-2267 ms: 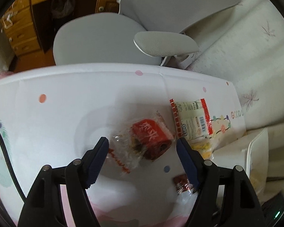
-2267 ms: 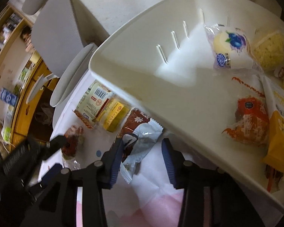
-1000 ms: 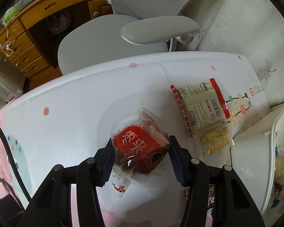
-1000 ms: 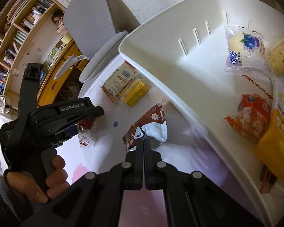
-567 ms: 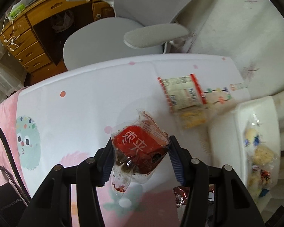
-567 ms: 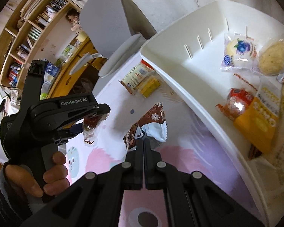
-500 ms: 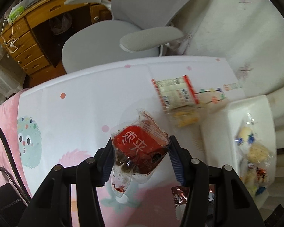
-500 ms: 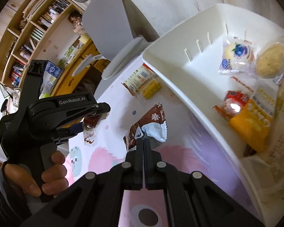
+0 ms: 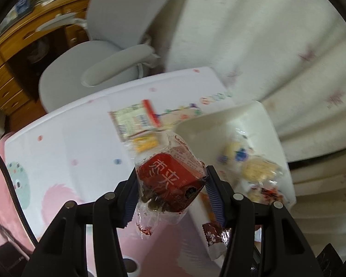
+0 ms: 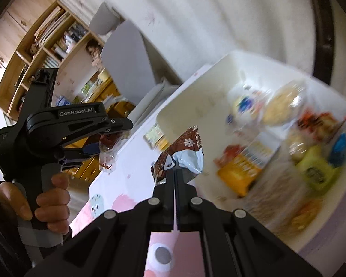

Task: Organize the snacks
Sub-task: 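Carry the bun bag with left tool while right tool carries chocolate packet into tray, then withdraw both open tools from the tray toward the wafer packet and cake bar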

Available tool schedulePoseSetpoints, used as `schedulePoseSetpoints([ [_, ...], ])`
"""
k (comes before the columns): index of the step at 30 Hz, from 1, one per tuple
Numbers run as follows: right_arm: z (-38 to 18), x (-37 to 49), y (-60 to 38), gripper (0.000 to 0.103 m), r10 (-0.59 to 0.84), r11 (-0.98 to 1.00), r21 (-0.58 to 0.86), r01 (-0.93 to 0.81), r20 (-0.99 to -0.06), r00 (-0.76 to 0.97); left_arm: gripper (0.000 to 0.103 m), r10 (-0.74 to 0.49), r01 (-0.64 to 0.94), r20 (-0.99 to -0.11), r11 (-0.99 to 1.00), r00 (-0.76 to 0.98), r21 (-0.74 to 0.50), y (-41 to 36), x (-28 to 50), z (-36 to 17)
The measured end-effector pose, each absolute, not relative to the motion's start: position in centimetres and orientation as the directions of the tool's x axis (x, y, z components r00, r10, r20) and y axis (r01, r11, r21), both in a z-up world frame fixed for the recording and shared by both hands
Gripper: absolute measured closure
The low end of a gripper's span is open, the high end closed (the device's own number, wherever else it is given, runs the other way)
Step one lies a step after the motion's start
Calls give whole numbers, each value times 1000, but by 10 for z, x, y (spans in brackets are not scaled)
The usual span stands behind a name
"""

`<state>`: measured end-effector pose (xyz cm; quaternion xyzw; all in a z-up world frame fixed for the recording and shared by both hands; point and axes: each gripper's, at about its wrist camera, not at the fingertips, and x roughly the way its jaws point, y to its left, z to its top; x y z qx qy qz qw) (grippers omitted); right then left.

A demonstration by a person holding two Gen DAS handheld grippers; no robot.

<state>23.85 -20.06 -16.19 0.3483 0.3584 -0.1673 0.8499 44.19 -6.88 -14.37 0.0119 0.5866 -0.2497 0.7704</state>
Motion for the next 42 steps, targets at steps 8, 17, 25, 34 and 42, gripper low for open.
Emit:
schedulePoseSetpoints([
  [8, -146, 215, -223, 103, -133, 680, 432, 592, -722, 679, 50, -435, 499, -892, 804, 125, -322, -120, 413, -136],
  [17, -145, 209, -239, 102, -154, 668, 414, 618, -736, 659, 31, -460, 552, -885, 758, 72, -349, -151, 394, -136],
  [25, -165, 215, -264, 84, -84, 625, 413, 662, -808, 583, 22, -415, 464, -904, 823, 100, -327, -130, 415, -134],
  [34, -174, 220, -261, 78, -23, 638, 406, 654, -839, 543, 22, -346, 348, -925, 896, 157, -276, -79, 447, -133],
  [42, -167, 247, -225, 74, 58, 694, 433, 574, -830, 555, 22, -297, 249, -935, 937, 196, -245, -25, 464, -132],
])
